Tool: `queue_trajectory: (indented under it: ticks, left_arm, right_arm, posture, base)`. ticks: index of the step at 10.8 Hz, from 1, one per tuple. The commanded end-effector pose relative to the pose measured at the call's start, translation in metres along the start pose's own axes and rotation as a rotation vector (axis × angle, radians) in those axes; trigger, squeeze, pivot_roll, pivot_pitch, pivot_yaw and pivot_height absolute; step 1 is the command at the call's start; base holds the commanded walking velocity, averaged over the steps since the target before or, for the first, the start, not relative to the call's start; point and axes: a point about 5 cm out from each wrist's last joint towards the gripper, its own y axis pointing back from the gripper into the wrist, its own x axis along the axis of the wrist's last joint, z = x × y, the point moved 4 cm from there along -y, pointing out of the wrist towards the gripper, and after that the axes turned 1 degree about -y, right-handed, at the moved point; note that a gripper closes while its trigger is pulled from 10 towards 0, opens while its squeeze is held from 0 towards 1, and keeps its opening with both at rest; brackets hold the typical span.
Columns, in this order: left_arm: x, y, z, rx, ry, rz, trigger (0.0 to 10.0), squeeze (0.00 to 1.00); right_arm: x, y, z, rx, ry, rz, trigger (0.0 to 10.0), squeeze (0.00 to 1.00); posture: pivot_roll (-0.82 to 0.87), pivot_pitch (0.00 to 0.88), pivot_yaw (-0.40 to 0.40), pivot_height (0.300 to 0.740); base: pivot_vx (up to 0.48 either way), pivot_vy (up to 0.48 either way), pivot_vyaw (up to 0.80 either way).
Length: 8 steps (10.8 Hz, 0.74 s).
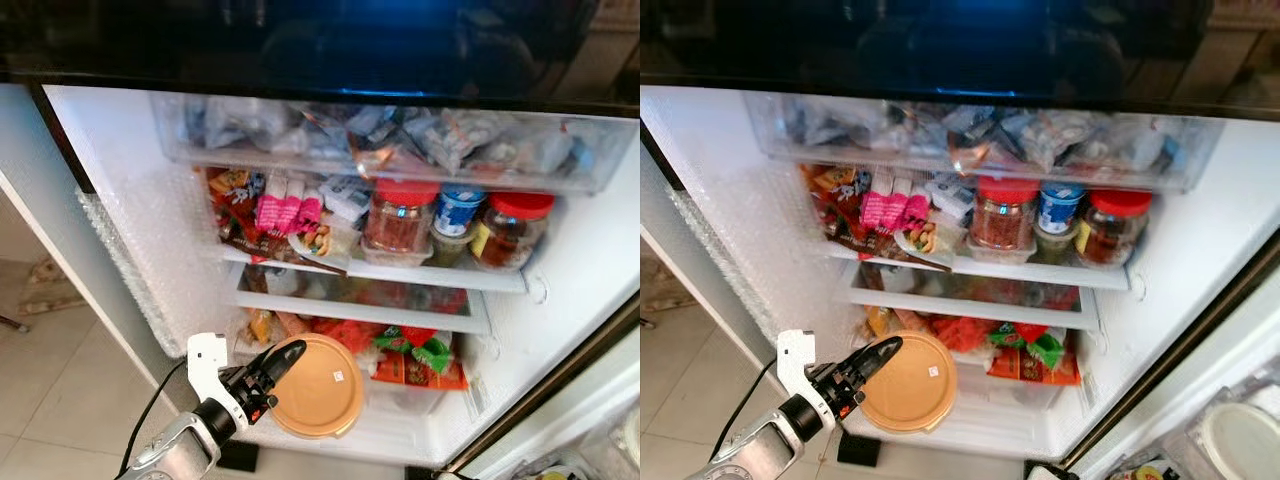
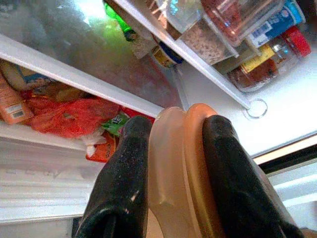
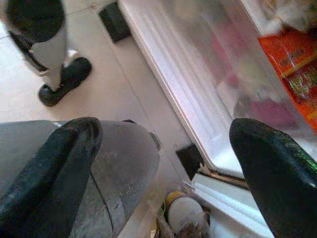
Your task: Restocking fridge
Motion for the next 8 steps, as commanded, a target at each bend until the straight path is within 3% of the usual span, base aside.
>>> queue_trajectory:
  ticks: [1,2,4,5,7,8]
  left_arm:
    - [0.001,-0.001,0.000,-0.008,-0.009,0.000,10.0,0.00]
    - [0.001,-0.002,-0.001,-0.002,-0.007,0.005,10.0,0.00]
    - [0.002,-0.001,-0.001,0.000,-0.005,0.009,10.0,0.00]
    - [0.002,-0.002,-0.002,-0.001,-0.003,0.009,10.0,0.00]
    - [0.001,-0.004,-0.002,-0.005,0.002,0.008,10.0,0.00]
    - [0.001,-0.006,-0.001,-0.012,0.002,0.002,10.0,0.00]
  right_arm:
    - [-0.038,0.005,-0.026,0.015,-0.119,-0.160,10.0,0.00]
    - [-0.035,0.003,-0.014,-0.106,-0.331,-0.113,10.0,0.00]
    - [-0.019,0.004,0.002,-0.167,-0.516,0.035,10.0,0.00]
    - [0.010,-0.001,0.029,-0.240,-0.678,0.198,10.0,0.00]
    - [0.036,-0.005,0.040,-0.185,-0.755,0.330,10.0,0.00]
    - [0.046,-0.007,0.041,-0.171,-0.737,0.352,10.0,0.00]
  posture:
    - [-0.07,0.053,-0.002,0.687]
    - [-0.07,0.053,-0.002,0.687]
    - [-0.07,0.056,0.003,0.687]
    - [-0.07,0.057,0.004,0.687]
    - [-0.08,0.058,0.011,0.687]
    - [-0.09,0.060,0.018,0.687]
  base:
    - [0.000,0.000,0.00]
    - [0.000,0.000,0.00]
    - [0.000,0.000,0.00]
    - [0.000,0.000,0.00]
    - [0.000,0.000,0.00]
    - [0.000,0.000,0.00]
